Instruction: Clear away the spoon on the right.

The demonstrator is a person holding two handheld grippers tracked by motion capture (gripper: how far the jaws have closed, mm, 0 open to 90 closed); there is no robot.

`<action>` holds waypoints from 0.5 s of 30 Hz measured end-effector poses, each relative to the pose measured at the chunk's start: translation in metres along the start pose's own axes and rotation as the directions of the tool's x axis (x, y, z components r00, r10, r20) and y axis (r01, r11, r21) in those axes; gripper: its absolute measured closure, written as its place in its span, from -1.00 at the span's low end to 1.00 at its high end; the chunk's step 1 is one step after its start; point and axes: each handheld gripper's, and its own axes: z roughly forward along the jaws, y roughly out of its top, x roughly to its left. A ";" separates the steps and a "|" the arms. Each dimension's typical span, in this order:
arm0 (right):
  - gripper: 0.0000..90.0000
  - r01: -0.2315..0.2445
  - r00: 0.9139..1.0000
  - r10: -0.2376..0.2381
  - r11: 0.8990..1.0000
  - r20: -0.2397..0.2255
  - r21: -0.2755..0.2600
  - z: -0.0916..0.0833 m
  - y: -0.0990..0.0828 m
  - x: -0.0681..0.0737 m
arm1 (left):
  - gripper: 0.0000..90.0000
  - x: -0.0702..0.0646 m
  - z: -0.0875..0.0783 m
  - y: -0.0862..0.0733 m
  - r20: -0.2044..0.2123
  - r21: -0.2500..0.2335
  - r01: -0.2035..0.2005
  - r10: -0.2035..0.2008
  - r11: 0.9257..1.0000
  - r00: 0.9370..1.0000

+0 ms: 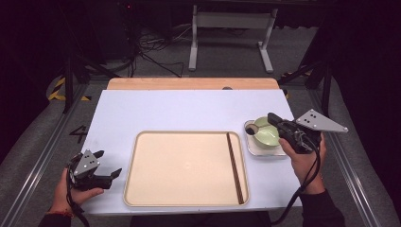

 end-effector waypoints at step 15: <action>0.99 -0.025 0.981 0.033 0.999 -0.193 0.045 0.082 -0.015 0.073 | -0.74 -0.001 0.001 0.000 0.003 0.010 -0.006 0.006 1.000 1.000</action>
